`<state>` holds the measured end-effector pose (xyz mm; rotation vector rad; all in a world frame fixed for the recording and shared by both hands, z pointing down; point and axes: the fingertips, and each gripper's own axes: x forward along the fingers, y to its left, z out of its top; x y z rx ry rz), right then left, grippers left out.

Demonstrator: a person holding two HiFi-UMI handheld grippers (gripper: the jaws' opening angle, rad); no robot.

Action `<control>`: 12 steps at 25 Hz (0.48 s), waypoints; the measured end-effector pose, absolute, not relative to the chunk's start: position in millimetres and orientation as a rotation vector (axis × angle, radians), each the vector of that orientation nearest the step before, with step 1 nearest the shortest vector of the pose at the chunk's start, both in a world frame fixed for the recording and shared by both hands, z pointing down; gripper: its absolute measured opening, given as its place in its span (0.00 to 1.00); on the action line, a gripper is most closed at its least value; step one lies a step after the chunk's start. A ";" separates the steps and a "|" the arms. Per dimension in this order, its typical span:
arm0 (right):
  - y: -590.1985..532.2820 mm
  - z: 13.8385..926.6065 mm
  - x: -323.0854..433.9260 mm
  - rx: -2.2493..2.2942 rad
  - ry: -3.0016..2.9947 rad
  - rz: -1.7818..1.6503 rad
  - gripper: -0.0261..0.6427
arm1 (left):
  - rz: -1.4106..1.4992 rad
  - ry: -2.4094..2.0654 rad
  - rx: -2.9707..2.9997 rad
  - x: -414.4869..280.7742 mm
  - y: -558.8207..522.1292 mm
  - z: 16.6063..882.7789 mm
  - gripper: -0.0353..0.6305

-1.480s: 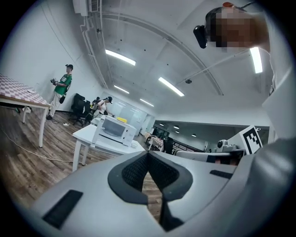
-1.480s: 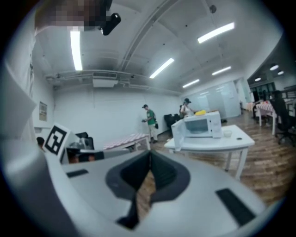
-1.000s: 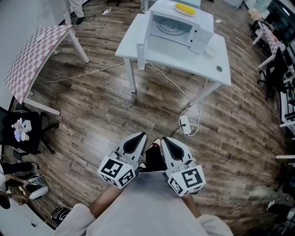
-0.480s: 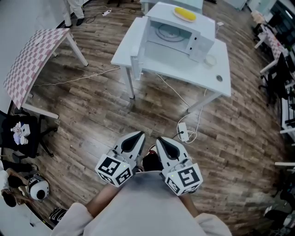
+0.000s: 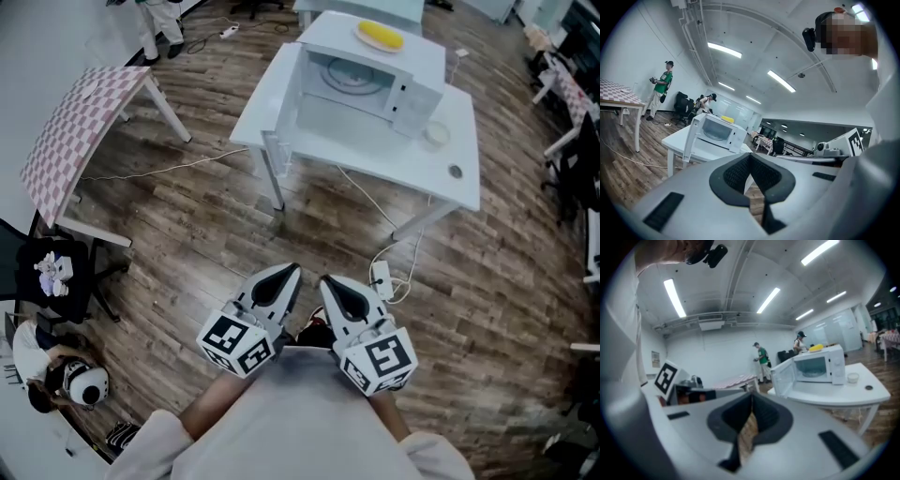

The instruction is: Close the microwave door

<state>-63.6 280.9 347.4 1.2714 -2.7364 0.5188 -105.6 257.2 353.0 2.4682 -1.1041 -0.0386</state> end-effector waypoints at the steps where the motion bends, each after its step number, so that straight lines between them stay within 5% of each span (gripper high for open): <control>1: 279.1 348.1 -60.9 1.275 -2.736 0.522 0.07 | -0.043 -1.105 2.458 -104.0 255.8 355.0 0.08; 12: 268.6 348.3 -46.9 1.355 -2.709 0.536 0.07 | -0.007 -1.075 2.433 -91.9 251.6 366.2 0.08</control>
